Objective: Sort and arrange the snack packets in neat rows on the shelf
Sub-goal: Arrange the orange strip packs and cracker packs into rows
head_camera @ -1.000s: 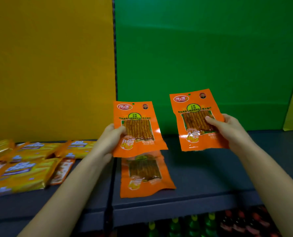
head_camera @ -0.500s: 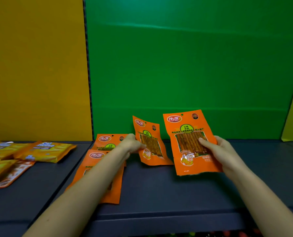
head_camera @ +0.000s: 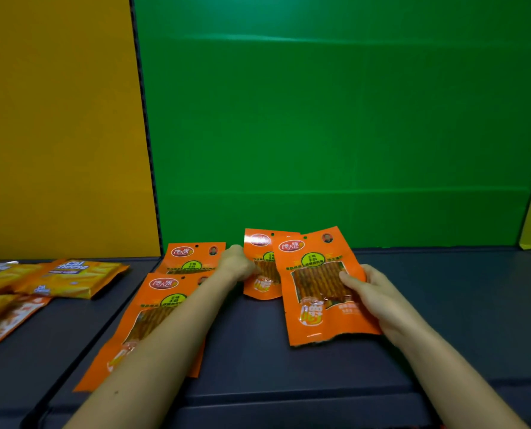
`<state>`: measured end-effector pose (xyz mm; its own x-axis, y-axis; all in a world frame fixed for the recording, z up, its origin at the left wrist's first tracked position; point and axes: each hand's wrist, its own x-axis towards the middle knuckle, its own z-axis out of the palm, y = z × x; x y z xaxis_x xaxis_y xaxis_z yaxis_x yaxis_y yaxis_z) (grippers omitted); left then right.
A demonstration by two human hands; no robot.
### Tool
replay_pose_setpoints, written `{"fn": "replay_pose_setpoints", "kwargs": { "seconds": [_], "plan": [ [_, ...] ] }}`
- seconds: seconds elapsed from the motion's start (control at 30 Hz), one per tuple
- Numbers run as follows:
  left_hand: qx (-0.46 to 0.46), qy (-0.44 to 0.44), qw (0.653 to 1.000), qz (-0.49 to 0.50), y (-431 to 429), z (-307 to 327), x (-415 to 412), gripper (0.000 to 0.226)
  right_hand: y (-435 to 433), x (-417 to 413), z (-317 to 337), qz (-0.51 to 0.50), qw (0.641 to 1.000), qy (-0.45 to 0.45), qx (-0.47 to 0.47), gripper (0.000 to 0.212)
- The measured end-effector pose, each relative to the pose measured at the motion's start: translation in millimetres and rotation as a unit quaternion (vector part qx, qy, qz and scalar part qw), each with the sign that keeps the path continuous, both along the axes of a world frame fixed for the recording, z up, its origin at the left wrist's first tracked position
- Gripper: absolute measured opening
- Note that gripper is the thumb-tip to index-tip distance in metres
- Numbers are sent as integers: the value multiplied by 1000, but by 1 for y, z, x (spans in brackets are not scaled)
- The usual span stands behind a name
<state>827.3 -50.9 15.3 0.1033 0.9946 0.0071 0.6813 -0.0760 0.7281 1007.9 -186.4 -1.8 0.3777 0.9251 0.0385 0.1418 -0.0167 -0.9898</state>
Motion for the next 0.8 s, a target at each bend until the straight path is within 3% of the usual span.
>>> {"fn": "replay_pose_setpoints", "kwargs": {
  "seconds": [0.07, 0.13, 0.2, 0.27, 0.47, 0.57, 0.73, 0.8],
  "plan": [
    [9, 13, 1000, -8, -2, 2, 0, 10, -3, -4, -3, 10, 1000, -5, -6, 22],
    [13, 33, 999, -24, -5, 4, -1, 17, -7, -10, -6, 20, 1000, -8, -3, 27],
    [32, 66, 997, -39, -10, 8, -5, 9, -11, -17, -9, 33, 999, -12, 0, 28],
    [59, 98, 993, -41, -14, 11, -10, 26, -15, -24, -14, 44, 998, -33, -3, 25],
    [198, 173, 964, -42, -32, 11, -40, 27, -24, -43, -22, 8, 986, -165, -4, 33],
    [255, 205, 945, -18, -48, 7, -58, 26, -29, -50, -20, -26, 957, -289, -26, 38],
    [284, 204, 937, 2, -74, -4, -84, 25, -34, -51, -20, -41, 904, -418, -77, 40],
    [296, 201, 934, 16, -82, -10, -96, 25, -40, -52, -14, -50, 863, -494, -90, 41]
  ]
}}
